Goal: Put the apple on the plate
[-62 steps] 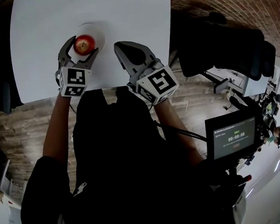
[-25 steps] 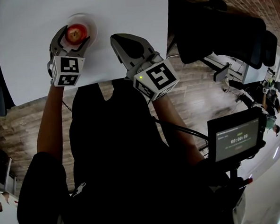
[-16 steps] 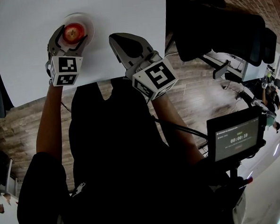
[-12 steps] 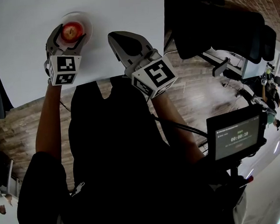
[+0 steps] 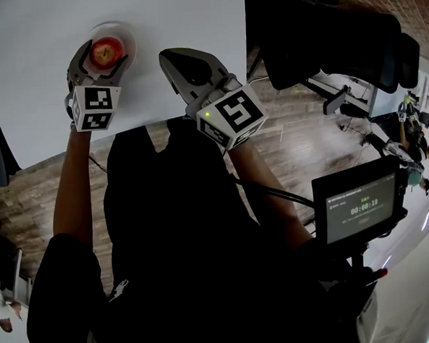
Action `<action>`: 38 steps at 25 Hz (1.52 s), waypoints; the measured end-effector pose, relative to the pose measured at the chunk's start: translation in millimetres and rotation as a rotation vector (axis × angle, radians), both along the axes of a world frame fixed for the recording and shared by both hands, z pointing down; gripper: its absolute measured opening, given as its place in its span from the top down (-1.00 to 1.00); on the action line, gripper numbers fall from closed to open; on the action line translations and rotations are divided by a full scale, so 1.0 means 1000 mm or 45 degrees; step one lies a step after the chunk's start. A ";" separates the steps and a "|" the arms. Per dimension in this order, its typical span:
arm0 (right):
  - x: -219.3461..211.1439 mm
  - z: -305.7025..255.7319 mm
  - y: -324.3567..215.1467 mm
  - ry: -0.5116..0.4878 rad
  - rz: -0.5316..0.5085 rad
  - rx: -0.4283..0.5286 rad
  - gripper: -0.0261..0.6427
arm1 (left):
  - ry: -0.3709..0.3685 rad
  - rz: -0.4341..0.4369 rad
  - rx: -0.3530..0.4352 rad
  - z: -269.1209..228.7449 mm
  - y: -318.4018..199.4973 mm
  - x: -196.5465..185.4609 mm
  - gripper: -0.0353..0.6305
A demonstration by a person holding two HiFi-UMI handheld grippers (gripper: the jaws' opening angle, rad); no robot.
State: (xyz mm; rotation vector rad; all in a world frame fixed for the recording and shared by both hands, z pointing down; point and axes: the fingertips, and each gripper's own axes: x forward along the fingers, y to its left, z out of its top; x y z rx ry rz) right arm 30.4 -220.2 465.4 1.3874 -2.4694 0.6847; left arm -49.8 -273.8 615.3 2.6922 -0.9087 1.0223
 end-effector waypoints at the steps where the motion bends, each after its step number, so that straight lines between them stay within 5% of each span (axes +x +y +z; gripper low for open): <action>1: 0.001 0.000 0.000 0.000 0.001 0.000 0.91 | 0.002 -0.003 0.000 0.000 0.000 0.001 -0.29; 23: 0.001 -0.017 0.004 -0.014 -0.017 0.043 0.91 | -0.004 -0.022 0.032 -0.019 0.001 -0.001 -0.33; 38: -0.010 -0.039 0.007 -0.038 -0.091 0.132 0.91 | 0.075 -0.066 0.092 -0.065 0.013 -0.003 -0.32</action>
